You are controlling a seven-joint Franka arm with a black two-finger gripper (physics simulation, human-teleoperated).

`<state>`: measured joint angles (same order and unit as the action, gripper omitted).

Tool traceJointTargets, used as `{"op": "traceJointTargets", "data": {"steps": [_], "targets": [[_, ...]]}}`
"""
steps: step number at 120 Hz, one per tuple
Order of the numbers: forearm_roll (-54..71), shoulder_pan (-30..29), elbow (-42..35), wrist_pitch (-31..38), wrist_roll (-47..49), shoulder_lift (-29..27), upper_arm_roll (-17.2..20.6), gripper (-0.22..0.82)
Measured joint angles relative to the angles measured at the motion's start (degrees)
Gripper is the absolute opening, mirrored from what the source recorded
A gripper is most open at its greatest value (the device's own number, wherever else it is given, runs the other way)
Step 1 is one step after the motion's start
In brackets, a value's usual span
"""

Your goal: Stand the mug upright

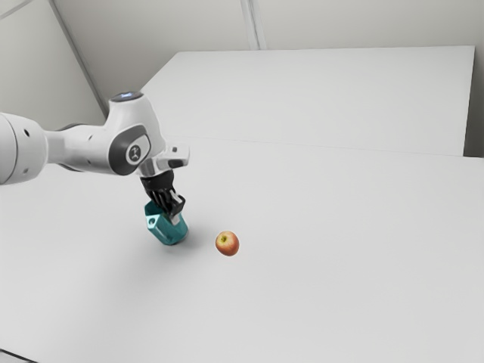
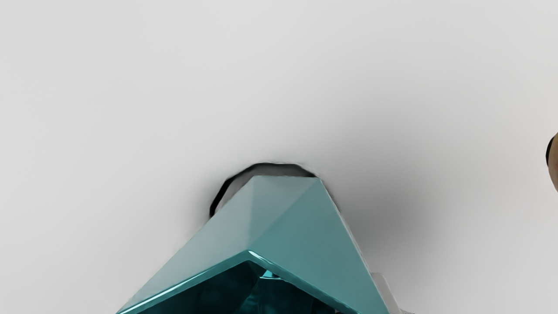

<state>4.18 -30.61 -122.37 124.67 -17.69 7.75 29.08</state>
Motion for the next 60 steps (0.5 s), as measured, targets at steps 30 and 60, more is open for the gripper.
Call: {"op": "traceJointTargets", "data": {"steps": [30, 60], "targets": [[0.3, 0.4, -0.3, 0.0, 3.2, 0.1, 0.0, 0.03], [0.3, 0.4, -0.2, -0.1, 5.1, -2.6, 0.6, 0.33]]}}
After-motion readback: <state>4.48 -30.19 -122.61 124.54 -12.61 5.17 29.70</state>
